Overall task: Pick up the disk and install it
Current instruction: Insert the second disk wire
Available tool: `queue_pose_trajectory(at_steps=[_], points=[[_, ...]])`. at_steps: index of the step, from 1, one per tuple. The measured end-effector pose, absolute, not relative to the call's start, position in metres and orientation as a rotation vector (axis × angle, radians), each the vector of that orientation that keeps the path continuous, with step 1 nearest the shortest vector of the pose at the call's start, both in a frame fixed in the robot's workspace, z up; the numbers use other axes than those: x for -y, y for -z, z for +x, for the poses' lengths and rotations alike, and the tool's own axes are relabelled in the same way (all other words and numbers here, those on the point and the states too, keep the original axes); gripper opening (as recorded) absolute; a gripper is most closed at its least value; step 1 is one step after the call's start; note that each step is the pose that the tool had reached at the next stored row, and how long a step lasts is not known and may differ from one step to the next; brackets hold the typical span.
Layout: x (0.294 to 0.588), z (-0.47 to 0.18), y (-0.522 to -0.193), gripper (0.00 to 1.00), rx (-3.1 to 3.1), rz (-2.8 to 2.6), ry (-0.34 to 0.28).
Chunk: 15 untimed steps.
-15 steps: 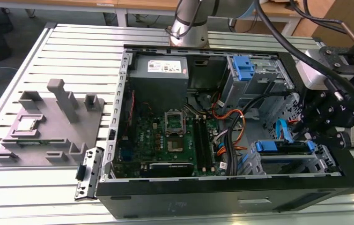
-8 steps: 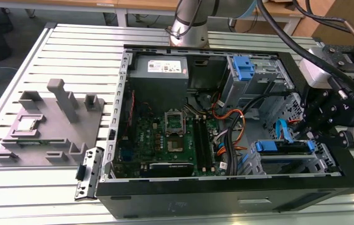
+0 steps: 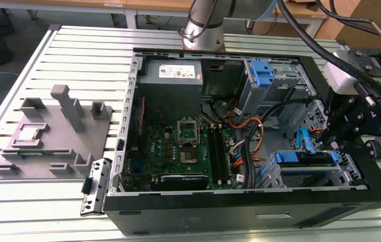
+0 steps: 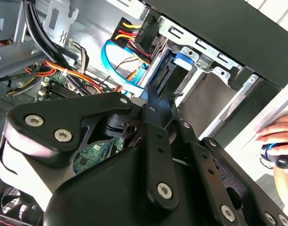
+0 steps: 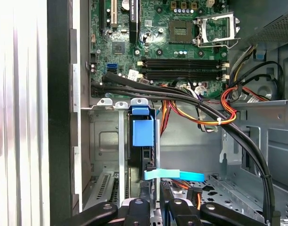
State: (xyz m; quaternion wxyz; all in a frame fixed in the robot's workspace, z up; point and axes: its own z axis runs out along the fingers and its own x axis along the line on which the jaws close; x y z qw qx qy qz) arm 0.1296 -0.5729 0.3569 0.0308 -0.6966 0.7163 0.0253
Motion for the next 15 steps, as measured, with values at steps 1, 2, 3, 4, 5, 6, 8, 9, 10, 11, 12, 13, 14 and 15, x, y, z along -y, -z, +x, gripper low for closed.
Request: queue_pose_trajectory(at_steps=[1, 2, 3, 4, 5, 6, 8, 9, 10, 11, 12, 13, 14, 15], points=[[0.5728, 0.1296, -0.3586, 0.24, -2.207, -2.147, -0.078], [0.5728, 0.1296, -0.3603, 0.24, -2.207, -2.147, -0.078], [0.5728, 0.1296, -0.3603, 0.24, -2.207, -2.147, -0.078], [0.5728, 0.1296, -0.3603, 0.24, -2.207, -2.147, -0.078], [0.5728, 0.1296, -0.3603, 0.24, -2.207, -2.147, -0.078], [0.5728, 0.1295, -0.3603, 0.24, -2.207, -2.147, -0.078], [0.5728, 0.1295, -0.3612, 0.24, -2.207, -2.147, -0.078], [0.5728, 0.1296, -0.3620, 0.24, -2.207, -2.147, -0.078], [0.5728, 0.1296, -0.3620, 0.24, -2.207, -2.147, -0.078], [0.5728, 0.1296, -0.3620, 0.24, -2.207, -2.147, -0.078], [0.5728, 0.1296, -0.3620, 0.24, -2.207, -2.147, -0.078], [0.5728, 0.1295, -0.3620, 0.24, -2.207, -2.147, -0.078], [0.5725, 0.1296, -0.3622, 0.24, -2.208, -2.147, -0.077], [0.5721, 0.1296, -0.3623, 0.24, -2.208, -2.147, -0.077]])
